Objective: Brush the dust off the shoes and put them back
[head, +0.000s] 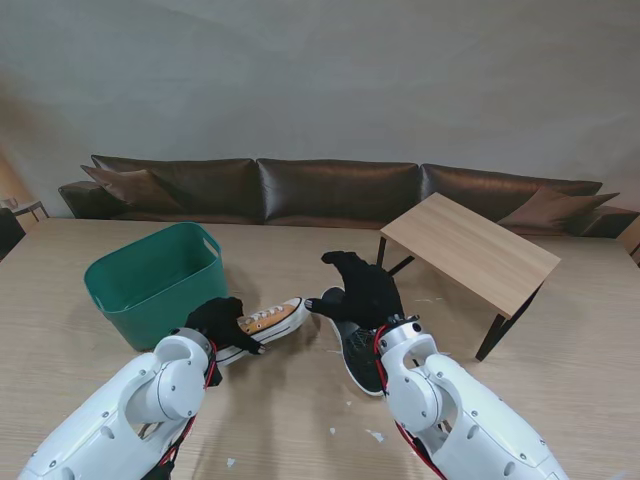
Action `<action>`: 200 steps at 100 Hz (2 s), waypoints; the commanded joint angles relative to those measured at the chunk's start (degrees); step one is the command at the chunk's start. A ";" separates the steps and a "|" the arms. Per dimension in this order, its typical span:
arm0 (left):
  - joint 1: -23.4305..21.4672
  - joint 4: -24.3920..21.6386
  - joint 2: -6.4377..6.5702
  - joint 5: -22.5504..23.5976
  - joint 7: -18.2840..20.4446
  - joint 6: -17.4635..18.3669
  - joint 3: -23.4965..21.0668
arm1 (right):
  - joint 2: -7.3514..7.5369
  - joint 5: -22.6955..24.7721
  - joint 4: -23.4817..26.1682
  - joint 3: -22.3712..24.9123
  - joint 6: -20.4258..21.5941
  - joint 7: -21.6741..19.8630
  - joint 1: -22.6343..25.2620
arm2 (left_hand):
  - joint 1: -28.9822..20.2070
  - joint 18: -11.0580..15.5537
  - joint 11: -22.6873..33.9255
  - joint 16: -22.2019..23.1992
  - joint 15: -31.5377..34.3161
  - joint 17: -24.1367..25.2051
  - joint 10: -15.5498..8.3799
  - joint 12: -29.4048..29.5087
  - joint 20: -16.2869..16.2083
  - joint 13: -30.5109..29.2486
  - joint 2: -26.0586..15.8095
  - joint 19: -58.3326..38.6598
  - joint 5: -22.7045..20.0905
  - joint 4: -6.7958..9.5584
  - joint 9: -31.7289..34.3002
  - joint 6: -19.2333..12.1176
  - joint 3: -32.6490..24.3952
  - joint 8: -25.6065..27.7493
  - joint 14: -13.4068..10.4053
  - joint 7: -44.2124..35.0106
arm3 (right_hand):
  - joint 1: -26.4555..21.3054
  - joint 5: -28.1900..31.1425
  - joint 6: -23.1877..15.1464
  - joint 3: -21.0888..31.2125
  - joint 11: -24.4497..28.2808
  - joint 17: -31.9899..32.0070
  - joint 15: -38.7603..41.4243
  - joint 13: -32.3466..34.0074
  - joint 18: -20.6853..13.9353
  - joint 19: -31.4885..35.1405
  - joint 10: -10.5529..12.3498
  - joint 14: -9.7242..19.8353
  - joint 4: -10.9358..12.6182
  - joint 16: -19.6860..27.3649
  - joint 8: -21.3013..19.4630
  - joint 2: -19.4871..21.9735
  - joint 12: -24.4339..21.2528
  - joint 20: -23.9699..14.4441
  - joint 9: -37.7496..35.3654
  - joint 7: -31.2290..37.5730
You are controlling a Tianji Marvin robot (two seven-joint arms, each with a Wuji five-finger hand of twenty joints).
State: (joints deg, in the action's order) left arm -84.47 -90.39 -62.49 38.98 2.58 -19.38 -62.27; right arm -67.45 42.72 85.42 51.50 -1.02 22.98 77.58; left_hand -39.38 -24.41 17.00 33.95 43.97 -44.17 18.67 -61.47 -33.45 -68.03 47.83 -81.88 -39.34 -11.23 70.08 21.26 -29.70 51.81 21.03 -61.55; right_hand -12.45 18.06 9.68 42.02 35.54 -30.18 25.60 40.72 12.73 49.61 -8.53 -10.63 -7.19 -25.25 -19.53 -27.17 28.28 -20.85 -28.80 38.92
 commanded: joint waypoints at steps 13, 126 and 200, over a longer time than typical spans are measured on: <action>2.41 2.27 -1.16 2.63 -2.27 -2.00 2.95 | -0.48 -1.01 -0.84 0.14 -0.12 -0.37 0.33 | -21.07 7.97 2.91 2.42 15.49 -4.46 -5.47 -1.05 -1.38 -4.90 -3.32 -4.37 -6.44 1.56 3.44 -5.43 -17.91 2.16 -13.25 -9.87 | 0.34 0.88 -0.48 2.27 -0.69 16.22 0.30 1.38 1.00 -1.39 -1.08 -0.63 0.76 -0.08 -1.38 0.14 -0.19 -1.31 -1.01 -0.46; 4.36 -0.75 0.08 -1.88 7.33 -12.41 8.18 | -1.10 -3.62 -2.06 1.00 -0.11 0.44 0.61 | 0.21 -4.09 -4.24 3.13 -8.32 20.93 5.07 31.72 -7.98 12.96 -13.99 6.71 -2.93 4.30 -17.95 0.58 -12.56 -22.86 5.12 45.26 | 0.81 1.28 -0.07 4.87 -0.95 16.10 0.39 1.61 1.31 -1.64 -1.23 -0.90 0.13 -0.36 -2.33 -0.43 0.10 -1.96 -1.50 -0.87; 4.39 -3.48 0.44 -4.68 9.89 -14.94 7.88 | -1.23 -4.35 -2.45 1.05 -0.21 0.42 0.58 | 1.26 -5.57 -8.85 -0.21 -14.54 28.35 7.82 37.32 -10.13 21.80 -19.70 12.60 2.04 5.36 -24.21 1.26 -5.11 -30.16 10.38 52.83 | 0.73 1.44 -0.07 5.60 -0.96 16.03 0.47 1.80 1.45 -1.87 -1.30 -1.06 0.05 -0.45 -2.51 -0.72 0.14 -2.36 -1.76 -1.02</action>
State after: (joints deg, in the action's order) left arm -79.39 -93.47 -61.81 34.79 11.51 -33.72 -54.05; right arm -68.41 38.35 82.92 52.61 -1.23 24.21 77.85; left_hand -39.81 -28.03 8.69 34.79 30.40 -17.35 25.64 -25.02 -43.23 -48.21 29.87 -71.03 -41.94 -8.44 47.26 24.58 -36.16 28.40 28.30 -19.03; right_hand -12.43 18.67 9.67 46.55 35.47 -30.18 25.75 41.78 13.41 49.09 -8.77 -11.34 -7.19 -25.28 -21.62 -27.20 28.28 -22.25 -29.47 38.75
